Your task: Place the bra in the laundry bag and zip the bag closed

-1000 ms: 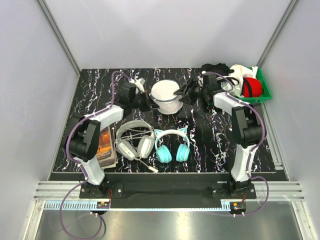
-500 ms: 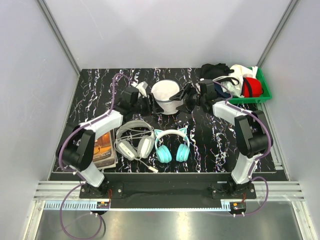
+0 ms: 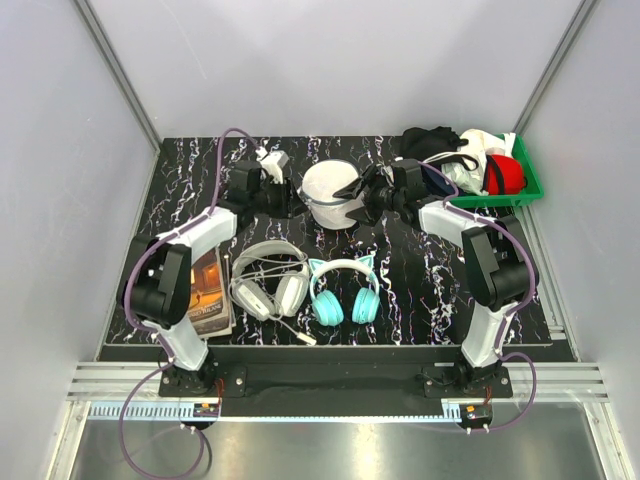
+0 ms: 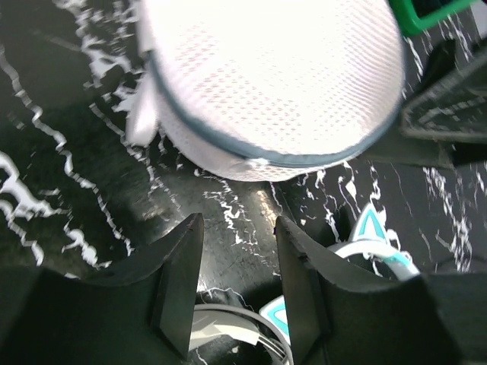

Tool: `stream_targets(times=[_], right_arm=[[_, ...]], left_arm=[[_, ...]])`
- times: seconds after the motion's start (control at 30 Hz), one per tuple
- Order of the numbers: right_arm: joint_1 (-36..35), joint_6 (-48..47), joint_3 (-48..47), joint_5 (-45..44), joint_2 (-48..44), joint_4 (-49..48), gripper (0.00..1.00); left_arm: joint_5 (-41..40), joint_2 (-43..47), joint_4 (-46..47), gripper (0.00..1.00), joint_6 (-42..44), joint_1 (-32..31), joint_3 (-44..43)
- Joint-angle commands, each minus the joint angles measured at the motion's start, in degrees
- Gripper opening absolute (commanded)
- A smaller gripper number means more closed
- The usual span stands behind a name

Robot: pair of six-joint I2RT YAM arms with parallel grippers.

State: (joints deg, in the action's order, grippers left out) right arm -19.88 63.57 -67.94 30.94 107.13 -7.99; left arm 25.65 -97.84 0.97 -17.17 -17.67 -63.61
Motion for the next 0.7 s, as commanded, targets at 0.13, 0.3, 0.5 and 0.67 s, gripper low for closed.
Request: stream_targets(times=[0.13, 0.3, 0.5, 0.67], right_arm=[[-0.34, 1.20, -1.58, -0.18, 0.27, -3.44, 0.79], [-0.34, 1.38, -2.02, 0.09, 0.36, -3.61, 0.79], [-0.42, 2.08, -2.19, 0.18, 0.80, -3.88, 0.79], [-0.77, 2.26, -2.98, 0.26, 1.33, -3.79, 0.78]], left_arm=[[3.97, -2.09, 4.83, 0.44, 10.04, -0.52, -3.97], [3.97, -4.02, 5.00, 0.43, 12.95, -0.78, -5.73], [4.68, -6.57, 5.09, 0.45, 15.76, -1.75, -7.66], [2.74, -8.15, 6.84, 0.43, 16.81, -2.81, -8.45]])
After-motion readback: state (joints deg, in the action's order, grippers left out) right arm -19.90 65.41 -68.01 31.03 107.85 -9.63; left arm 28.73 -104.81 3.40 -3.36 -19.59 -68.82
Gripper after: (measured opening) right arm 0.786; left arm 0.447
